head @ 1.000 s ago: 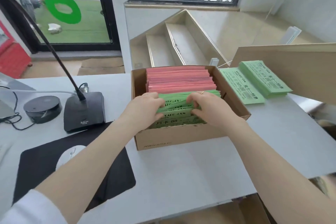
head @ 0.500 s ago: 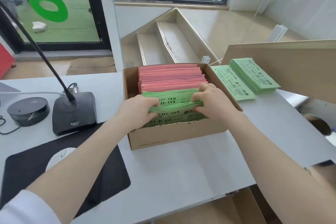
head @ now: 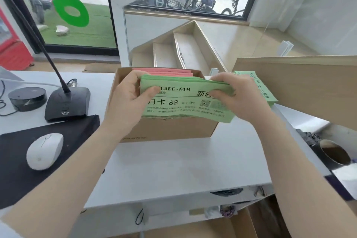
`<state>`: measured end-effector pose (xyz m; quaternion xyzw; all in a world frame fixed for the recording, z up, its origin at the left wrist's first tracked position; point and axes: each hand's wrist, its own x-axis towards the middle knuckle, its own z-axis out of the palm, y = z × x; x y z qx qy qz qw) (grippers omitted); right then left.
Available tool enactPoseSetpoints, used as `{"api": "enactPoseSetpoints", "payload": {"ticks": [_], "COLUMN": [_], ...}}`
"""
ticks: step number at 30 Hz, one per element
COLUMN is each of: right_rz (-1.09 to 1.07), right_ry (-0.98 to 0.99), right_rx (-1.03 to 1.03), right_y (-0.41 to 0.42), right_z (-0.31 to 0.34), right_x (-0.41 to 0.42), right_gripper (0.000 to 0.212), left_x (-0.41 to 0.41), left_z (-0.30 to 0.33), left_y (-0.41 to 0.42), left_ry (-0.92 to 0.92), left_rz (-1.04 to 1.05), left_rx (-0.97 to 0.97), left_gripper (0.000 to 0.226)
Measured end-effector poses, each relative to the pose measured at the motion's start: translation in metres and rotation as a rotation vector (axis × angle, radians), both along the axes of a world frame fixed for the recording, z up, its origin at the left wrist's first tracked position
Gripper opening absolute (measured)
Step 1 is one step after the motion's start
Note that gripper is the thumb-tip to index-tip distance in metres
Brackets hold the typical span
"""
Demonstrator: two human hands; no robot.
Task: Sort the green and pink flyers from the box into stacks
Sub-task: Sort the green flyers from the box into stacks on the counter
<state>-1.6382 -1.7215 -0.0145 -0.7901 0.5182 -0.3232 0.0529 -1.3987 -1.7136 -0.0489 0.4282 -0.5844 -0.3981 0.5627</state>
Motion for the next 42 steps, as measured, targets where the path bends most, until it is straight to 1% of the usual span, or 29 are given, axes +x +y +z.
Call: {"api": "enactPoseSetpoints", "payload": {"ticks": [2, 4, 5, 8, 10, 11, 13, 15, 16, 18, 19, 21, 24, 26, 28, 31, 34, 36, 39, 42], "right_rz": [0.059, 0.078, 0.074, 0.037, 0.026, 0.014, -0.025, -0.044, -0.038, -0.011, 0.002, 0.036, 0.101, 0.103, 0.102, 0.136, 0.186, 0.165, 0.102, 0.065], "right_ry": [-0.056, -0.105, -0.104, -0.012, 0.043, 0.046, -0.010, -0.174, -0.310, -0.648, -0.772, -0.881, -0.972, -0.953, -0.943, -0.959, -0.958, -0.922, -0.888, -0.878], "right_rx": [0.151, 0.317, 0.366, 0.428, 0.446, 0.445, 0.434, 0.465, 0.505, 0.638, 0.706, 0.798, 0.820, 0.785, 0.739, 0.655, 0.594, 0.612, 0.695, 0.680], "right_y": [0.014, 0.025, 0.029, 0.036, 0.041, 0.043, 0.046, 0.048, 0.051, 0.056, 0.058, 0.060, 0.063, 0.065, 0.067, 0.066, 0.063, 0.063, 0.067, 0.064], "right_z": [0.001, -0.010, -0.020, -0.058, -0.082, -0.091, -0.102, -0.107, -0.109, -0.115, -0.119, -0.130, -0.141, -0.144, -0.145, -0.135, -0.125, -0.130, -0.148, -0.149], "right_x": [-0.017, -0.032, -0.038, -0.049, -0.054, -0.057, -0.066, -0.077, -0.082, -0.090, -0.093, -0.097, -0.092, -0.084, -0.078, -0.080, -0.089, -0.093, -0.098, -0.107], "right_gripper": [0.019, 0.023, 0.023, 0.014, 0.012, 0.012, 0.014, 0.014, 0.017, 0.024, 0.027, 0.029, 0.026, 0.021, 0.018, 0.021, 0.022, 0.021, 0.020, 0.022], "left_x": [-0.012, -0.026, -0.033, -0.049, -0.054, -0.055, -0.056, -0.057, -0.057, -0.058, -0.058, -0.059, -0.062, -0.067, -0.071, -0.075, -0.080, -0.082, -0.085, -0.089], "left_z": [-0.009, -0.028, -0.040, -0.078, -0.100, -0.107, -0.115, -0.117, -0.118, -0.118, -0.118, -0.119, -0.121, -0.126, -0.128, -0.120, -0.109, -0.112, -0.126, -0.125], "left_y": [0.015, 0.031, 0.039, 0.060, 0.069, 0.072, 0.077, 0.080, 0.081, 0.082, 0.081, 0.078, 0.078, 0.081, 0.082, 0.081, 0.075, 0.072, 0.075, 0.075], "left_ry": [-0.028, -0.019, -0.008, -0.010, -0.036, -0.039, 0.048, 0.154, 0.163, 0.123, 0.095, 0.062, 0.037, 0.016, 0.004, 0.026, 0.023, -0.028, -0.138, -0.168], "left_rz": [-0.008, -0.021, -0.024, -0.039, -0.019, 0.010, 0.065, 0.059, 0.037, -0.014, -0.029, -0.028, -0.011, -0.007, -0.007, 0.002, 0.036, 0.025, -0.010, 0.002], "left_rx": [0.009, 0.050, 0.072, 0.163, 0.236, 0.269, 0.319, 0.331, 0.331, 0.337, 0.341, 0.345, 0.335, 0.328, 0.317, 0.282, 0.223, 0.245, 0.294, 0.270], "left_gripper": [0.025, 0.019, 0.017, 0.018, 0.020, 0.019, 0.018, 0.022, 0.025, 0.032, 0.034, 0.034, 0.032, 0.035, 0.028, 0.018, 0.027, 0.027, 0.026, 0.025]}}
